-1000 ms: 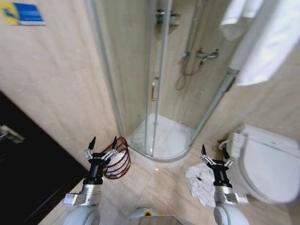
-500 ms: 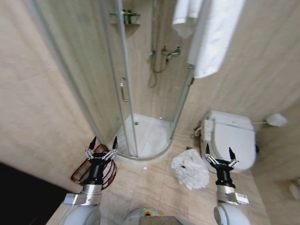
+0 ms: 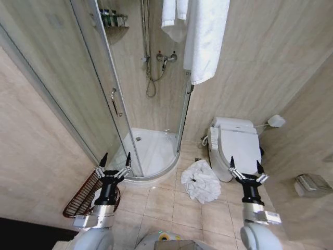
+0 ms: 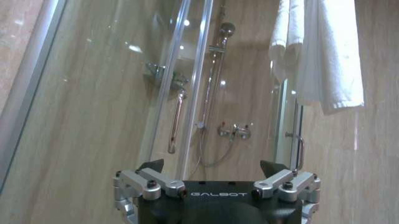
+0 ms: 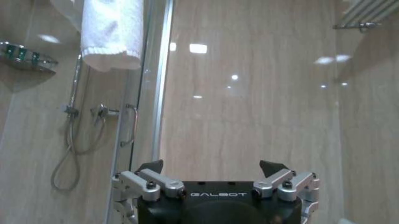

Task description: Discard the used towel into the hamper.

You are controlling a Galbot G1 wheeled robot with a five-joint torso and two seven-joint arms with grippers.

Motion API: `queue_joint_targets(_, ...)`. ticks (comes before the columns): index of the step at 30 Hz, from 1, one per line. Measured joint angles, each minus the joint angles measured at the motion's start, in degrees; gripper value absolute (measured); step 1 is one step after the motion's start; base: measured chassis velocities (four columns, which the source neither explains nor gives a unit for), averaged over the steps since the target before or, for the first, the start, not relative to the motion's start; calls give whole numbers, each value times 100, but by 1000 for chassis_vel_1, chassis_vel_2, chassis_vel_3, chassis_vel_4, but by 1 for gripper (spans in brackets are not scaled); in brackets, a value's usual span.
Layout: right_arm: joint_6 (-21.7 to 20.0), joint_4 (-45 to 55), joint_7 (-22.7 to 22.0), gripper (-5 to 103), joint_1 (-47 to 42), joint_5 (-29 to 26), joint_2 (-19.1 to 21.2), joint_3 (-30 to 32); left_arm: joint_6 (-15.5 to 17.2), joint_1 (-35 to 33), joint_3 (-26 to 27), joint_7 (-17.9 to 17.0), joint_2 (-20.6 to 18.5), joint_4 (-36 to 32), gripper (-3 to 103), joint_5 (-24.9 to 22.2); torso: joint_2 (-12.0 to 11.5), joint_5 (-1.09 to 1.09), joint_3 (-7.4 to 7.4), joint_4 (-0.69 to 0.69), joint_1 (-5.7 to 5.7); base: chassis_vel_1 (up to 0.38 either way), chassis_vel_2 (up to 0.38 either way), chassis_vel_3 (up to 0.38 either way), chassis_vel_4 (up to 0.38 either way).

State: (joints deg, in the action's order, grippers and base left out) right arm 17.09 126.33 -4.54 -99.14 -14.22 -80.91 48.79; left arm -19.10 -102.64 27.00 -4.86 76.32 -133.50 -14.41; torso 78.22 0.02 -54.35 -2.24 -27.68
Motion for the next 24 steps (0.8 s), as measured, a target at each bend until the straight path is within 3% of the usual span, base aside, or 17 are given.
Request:
queue_joint_targets(3, -275, 152, -23, 100, 104, -248, 351, 143, -4, -32, 2, -89, -55, 12, 100, 64, 0, -1, 0, 0, 0, 0, 0, 0, 0)
queue_joint_targets(6, -750, 291, -71, 100, 426, -801, 1146, 431, -23, -56, 1, -158, -92, 66, 100, 216, 0, -2, 0, -1, 0, 0, 0, 0, 0)
queue_joint_targets(7, -750, 291, -71, 100, 426, -801, 1146, 431, -23, -56, 1, -158, -92, 66, 100, 216, 0, -2, 0, -1, 0, 0, 0, 0, 0)
queue_joint_targets(13, -967, 29, 481, 100, 785, -1829, 2212, 845, -141, -61, -191, -129, 71, 166, 100, 481, 0, -2, 0, -1, 0, 0, 0, 0, 0)
queue_joint_targets(18, -982, -140, 631, 100, 872, -2111, 2637, 1064, -267, -28, -245, -86, 305, 124, 100, 334, -1, -2, 0, 0, 0, 0, 0, 0, 0)
queue_joint_targets(24, -981, -130, 554, 100, 887, -2129, 2522, 967, -408, -29, -216, -67, 485, 73, 100, 221, -1, -1, 0, 0, 0, 0, 0, 0, 0)
